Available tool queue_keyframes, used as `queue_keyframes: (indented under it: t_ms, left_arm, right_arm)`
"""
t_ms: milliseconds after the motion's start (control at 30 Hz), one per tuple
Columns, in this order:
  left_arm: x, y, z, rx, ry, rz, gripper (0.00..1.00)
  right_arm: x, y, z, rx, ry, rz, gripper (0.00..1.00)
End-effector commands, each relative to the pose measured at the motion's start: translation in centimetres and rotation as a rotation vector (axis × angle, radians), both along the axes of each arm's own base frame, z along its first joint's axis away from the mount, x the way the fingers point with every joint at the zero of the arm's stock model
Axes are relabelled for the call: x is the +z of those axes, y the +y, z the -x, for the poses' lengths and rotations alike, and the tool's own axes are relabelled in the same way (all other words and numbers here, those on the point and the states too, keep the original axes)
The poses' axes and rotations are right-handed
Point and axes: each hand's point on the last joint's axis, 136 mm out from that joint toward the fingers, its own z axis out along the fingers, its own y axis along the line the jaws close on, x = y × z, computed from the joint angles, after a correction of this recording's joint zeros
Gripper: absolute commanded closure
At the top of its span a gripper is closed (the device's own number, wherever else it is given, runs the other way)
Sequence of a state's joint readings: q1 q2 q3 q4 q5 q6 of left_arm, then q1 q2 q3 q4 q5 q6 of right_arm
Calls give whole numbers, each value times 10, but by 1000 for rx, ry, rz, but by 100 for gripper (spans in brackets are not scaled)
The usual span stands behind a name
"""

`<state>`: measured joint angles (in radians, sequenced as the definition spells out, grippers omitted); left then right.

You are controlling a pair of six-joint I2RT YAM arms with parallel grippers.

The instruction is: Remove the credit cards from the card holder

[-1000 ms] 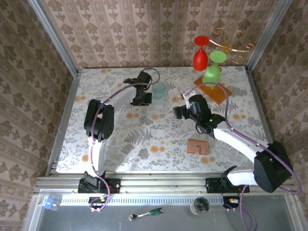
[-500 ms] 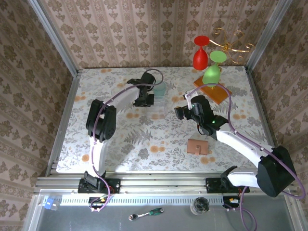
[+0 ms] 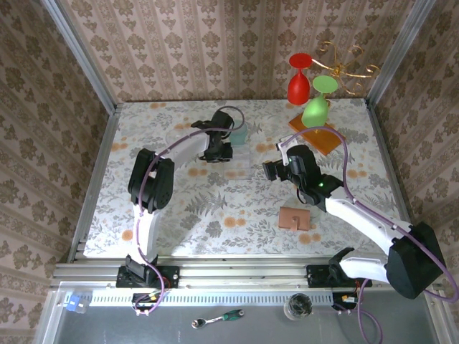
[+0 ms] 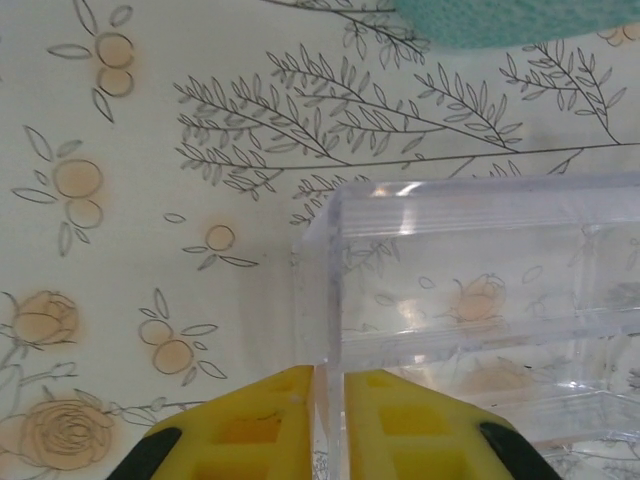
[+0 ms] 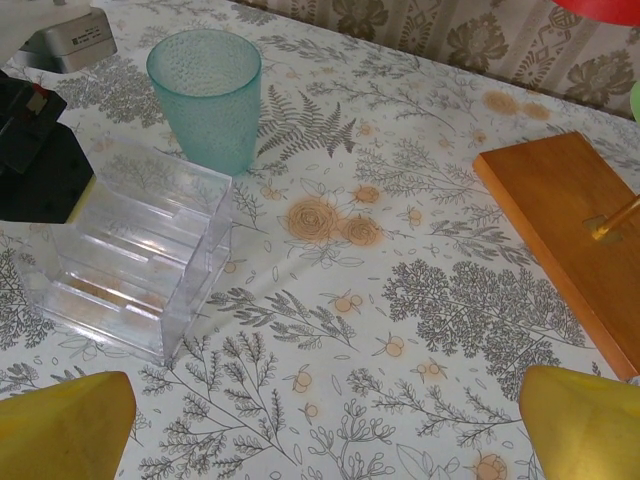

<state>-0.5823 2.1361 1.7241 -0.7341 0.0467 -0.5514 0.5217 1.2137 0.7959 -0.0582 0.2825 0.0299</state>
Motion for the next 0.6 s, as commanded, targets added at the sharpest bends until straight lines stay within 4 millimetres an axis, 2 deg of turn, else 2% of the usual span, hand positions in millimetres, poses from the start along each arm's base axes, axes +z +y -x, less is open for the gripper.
queue_keyframes:
  t_ms: [0, 300, 567]
  left_arm:
    - [12, -11, 12, -7, 18, 52, 81]
    - [26, -13, 13, -12, -6, 75, 73]
    - [40, -10, 11, -22, -41, 90, 68]
  right_arm:
    - [2, -6, 4, -25, -9, 11, 0]
    - [1, -6, 7, -39, 25, -17, 0]
    - [-13, -11, 27, -167, 231, -141, 0]
